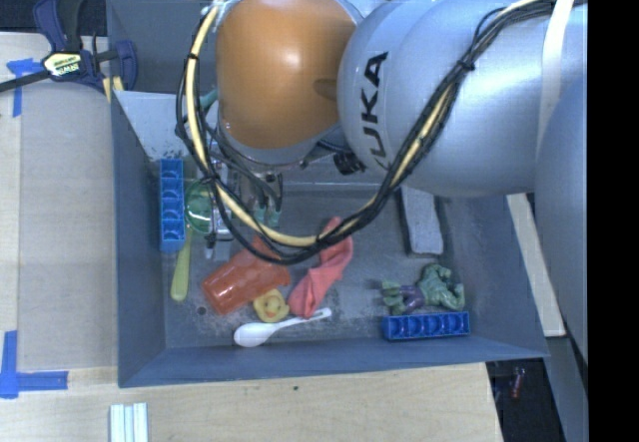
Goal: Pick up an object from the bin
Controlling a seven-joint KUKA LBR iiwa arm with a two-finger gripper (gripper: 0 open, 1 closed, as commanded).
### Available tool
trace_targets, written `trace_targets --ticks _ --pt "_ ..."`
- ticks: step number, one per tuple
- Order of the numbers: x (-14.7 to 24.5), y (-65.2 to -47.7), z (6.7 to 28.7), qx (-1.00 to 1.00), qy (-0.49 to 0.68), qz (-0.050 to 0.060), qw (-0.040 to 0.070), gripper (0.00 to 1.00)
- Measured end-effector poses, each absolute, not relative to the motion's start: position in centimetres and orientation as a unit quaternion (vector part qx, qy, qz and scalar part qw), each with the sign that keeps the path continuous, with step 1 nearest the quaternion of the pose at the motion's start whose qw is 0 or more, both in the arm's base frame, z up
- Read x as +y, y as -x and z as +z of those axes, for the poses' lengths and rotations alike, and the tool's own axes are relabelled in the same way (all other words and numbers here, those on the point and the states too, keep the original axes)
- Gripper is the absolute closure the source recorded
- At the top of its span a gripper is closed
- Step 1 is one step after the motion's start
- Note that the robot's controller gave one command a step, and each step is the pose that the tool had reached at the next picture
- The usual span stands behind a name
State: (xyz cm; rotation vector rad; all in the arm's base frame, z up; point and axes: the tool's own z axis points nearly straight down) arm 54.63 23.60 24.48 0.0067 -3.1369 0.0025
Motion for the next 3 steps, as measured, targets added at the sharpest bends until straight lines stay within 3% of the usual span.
trace_targets --ticks 1,2,3 --pt "23.5 -54.8 25.0 -1.0 0.0 -0.001 -0.002 0.0" --pt "19.7 -51.3 19.1 -0.999 -0.037 -0.001 -0.002 0.0" --pt "18.3 -49.8 16.1 -0.999 -0.051 0.0 -0.001 0.0"
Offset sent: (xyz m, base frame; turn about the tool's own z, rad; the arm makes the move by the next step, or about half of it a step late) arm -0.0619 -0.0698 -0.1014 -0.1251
